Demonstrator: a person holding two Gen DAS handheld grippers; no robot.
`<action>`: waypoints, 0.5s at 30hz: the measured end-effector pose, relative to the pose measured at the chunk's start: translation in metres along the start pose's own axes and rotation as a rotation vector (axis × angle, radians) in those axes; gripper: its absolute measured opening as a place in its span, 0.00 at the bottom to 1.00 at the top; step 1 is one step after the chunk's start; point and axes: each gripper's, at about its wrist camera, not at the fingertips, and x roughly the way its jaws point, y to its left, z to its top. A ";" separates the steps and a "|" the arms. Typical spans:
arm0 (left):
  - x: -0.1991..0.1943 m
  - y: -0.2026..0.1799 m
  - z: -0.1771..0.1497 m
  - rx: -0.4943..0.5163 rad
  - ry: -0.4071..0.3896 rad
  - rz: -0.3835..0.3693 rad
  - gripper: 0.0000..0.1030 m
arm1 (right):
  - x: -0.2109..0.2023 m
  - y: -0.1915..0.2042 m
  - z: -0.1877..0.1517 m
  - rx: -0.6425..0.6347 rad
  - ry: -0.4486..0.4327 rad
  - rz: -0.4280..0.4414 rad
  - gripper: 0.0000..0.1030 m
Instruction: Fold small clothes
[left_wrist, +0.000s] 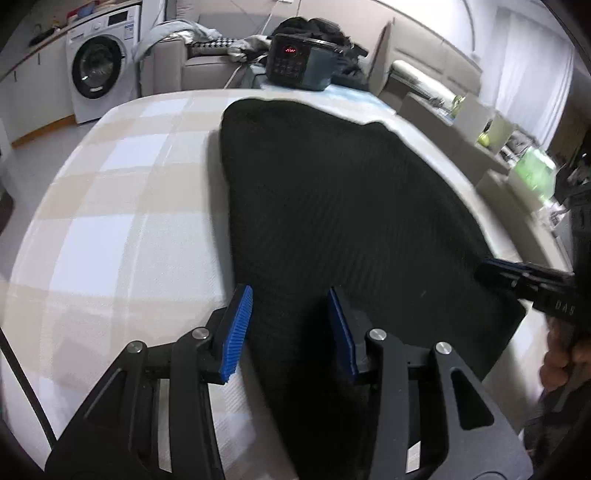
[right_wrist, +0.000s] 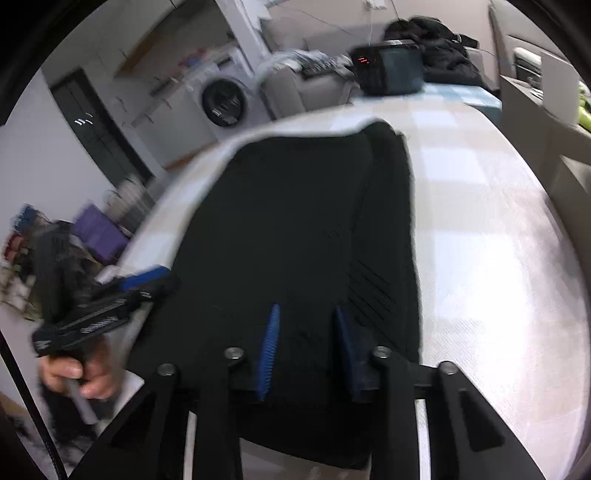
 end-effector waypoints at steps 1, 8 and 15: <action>-0.003 0.002 -0.004 -0.007 0.006 0.006 0.38 | -0.002 -0.004 -0.005 0.012 0.010 -0.008 0.25; -0.026 -0.002 -0.029 -0.002 0.011 -0.076 0.38 | -0.016 -0.016 -0.030 0.093 0.035 0.185 0.37; -0.039 0.001 -0.049 -0.023 0.015 -0.066 0.38 | -0.032 0.004 -0.032 0.023 -0.060 0.117 0.05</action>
